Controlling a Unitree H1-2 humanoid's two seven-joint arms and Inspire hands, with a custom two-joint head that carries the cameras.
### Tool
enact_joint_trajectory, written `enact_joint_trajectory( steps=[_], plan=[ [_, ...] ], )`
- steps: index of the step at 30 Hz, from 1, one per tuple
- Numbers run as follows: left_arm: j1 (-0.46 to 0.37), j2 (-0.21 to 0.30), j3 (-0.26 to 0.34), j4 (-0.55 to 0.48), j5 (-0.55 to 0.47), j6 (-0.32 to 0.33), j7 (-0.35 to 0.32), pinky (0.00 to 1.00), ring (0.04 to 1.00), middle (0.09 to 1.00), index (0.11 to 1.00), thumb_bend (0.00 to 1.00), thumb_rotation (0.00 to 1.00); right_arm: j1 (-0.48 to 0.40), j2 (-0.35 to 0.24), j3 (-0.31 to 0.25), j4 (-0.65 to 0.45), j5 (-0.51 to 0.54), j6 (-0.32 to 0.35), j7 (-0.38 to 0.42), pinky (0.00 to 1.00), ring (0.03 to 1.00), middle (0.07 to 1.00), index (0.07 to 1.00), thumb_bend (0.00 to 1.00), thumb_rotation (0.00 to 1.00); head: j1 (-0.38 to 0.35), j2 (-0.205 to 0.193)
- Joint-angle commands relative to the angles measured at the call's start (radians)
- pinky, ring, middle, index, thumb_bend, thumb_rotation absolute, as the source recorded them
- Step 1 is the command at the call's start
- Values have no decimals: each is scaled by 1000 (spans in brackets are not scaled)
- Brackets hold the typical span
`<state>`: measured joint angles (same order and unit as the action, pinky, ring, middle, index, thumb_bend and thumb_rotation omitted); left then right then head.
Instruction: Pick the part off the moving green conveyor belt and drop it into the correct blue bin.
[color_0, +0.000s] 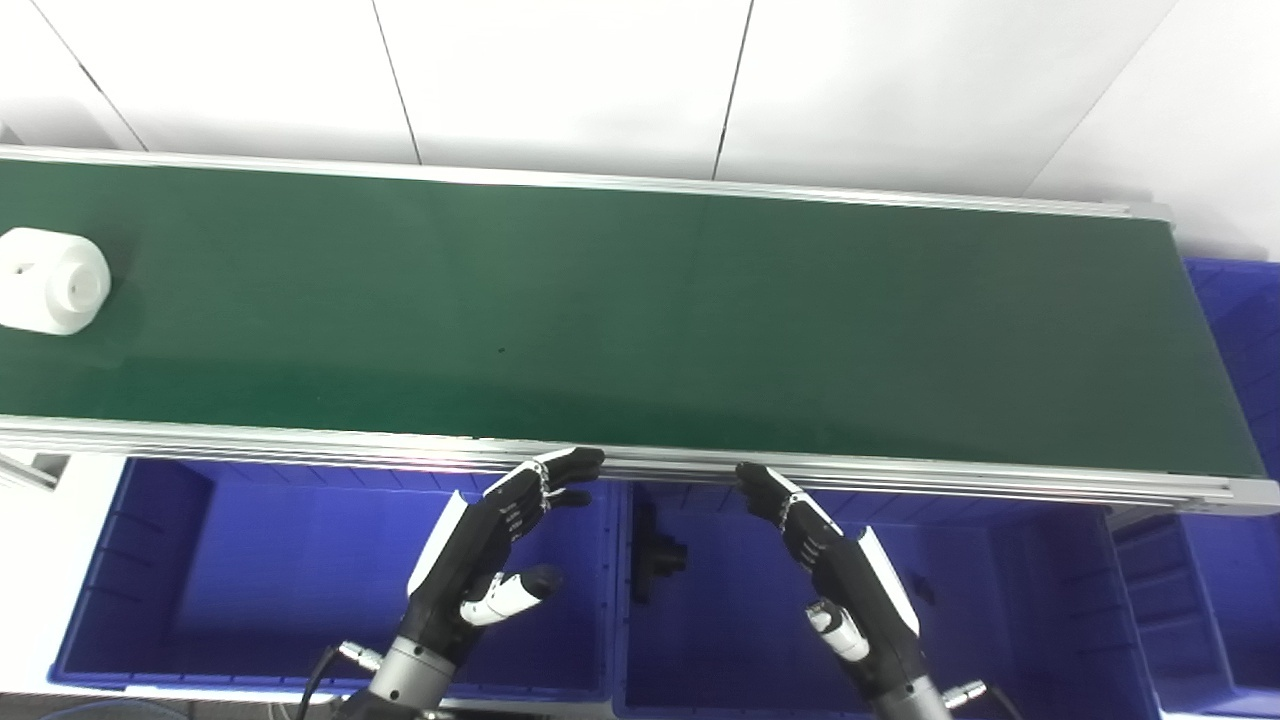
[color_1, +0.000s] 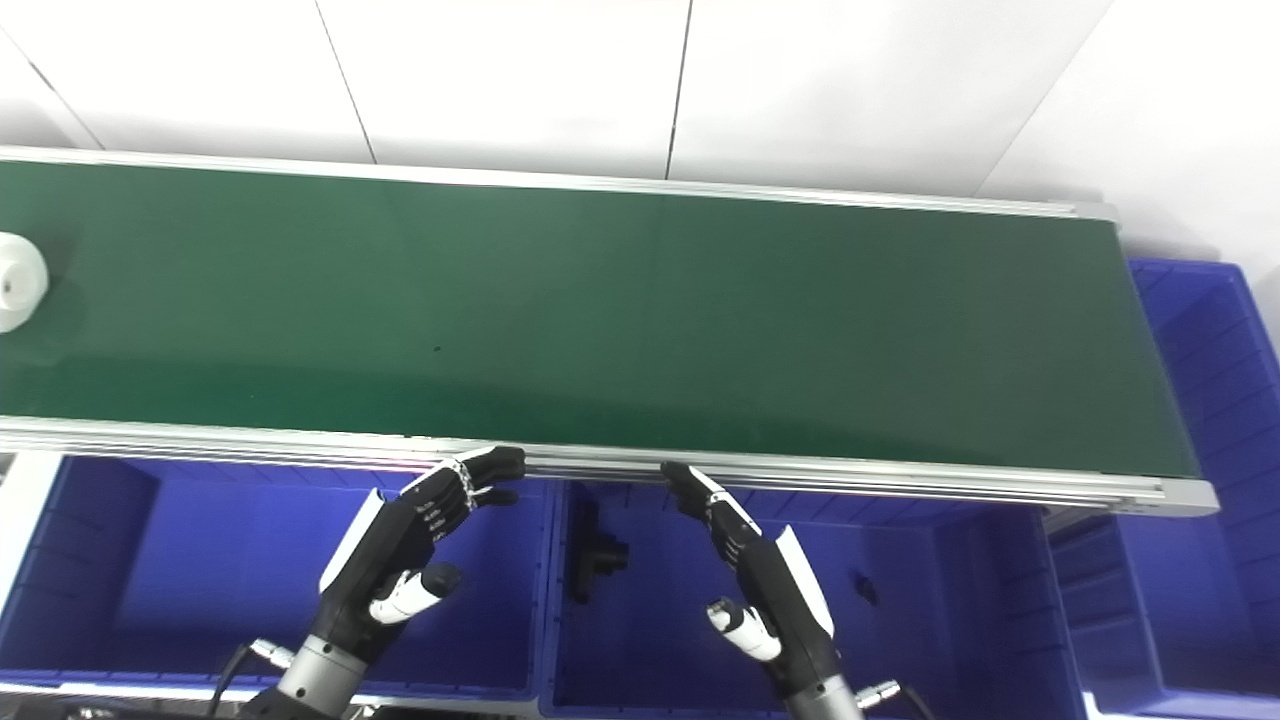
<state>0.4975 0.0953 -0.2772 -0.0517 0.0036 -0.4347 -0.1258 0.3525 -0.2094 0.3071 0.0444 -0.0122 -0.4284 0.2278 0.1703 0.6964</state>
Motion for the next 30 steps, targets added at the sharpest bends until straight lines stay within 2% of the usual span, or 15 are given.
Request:
enact_joint_trajectory(
  steps=[1, 30],
  plan=[
    [10, -6, 6, -20, -19, -35, -17, 745, 817, 825, 765, 863, 759, -5, 7, -1, -16, -1, -42, -3, 892, 909, 909, 882, 936, 949, 0, 1],
    [21, -21, 26, -22, -12, -35, -40, 754, 823, 827, 762, 885, 773, 1, 6, -3, -20, -1, -42, 1, 896, 916, 913, 883, 952, 950, -1, -2]
  ],
)
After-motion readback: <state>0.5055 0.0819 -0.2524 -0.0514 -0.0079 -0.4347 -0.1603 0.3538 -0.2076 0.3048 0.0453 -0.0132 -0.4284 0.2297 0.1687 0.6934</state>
